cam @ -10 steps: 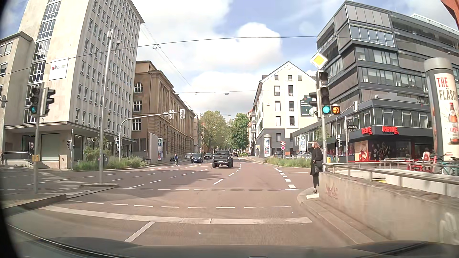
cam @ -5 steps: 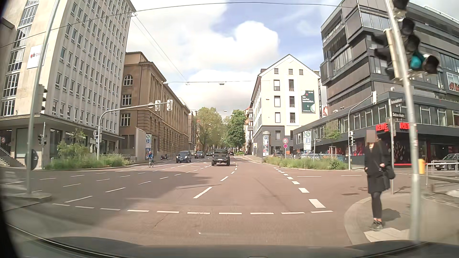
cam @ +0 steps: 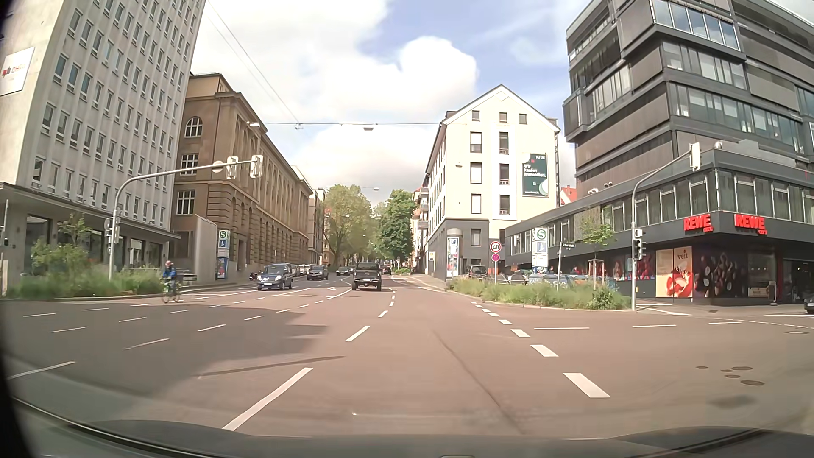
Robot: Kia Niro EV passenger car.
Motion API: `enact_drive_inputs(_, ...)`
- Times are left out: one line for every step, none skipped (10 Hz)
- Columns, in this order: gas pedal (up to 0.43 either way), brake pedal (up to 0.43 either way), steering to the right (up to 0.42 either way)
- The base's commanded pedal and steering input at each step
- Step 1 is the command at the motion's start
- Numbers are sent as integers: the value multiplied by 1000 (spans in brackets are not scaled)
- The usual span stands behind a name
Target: Follow the waypoints while adhering to traffic rules and regulations
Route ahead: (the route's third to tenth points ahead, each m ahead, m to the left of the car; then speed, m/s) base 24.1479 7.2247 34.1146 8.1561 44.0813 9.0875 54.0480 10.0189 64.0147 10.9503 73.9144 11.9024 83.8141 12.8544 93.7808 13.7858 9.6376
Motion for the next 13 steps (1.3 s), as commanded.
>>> enact_drive_inputs(110, 0, 56)
enact_drive_inputs(110, 0, 40)
enact_drive_inputs(118, 0, 19)
enact_drive_inputs(138, 0, 14)
enact_drive_inputs(138, 0, 7)
enact_drive_inputs(138, 0, -3)
enact_drive_inputs(138, 0, -12)
enact_drive_inputs(138, 0, -14)
enact_drive_inputs(138, 0, -16)
enact_drive_inputs(138, 0, -17)
enact_drive_inputs(138, 0, -18)
enact_drive_inputs(138, 0, -18)
enact_drive_inputs(138, 0, -18)
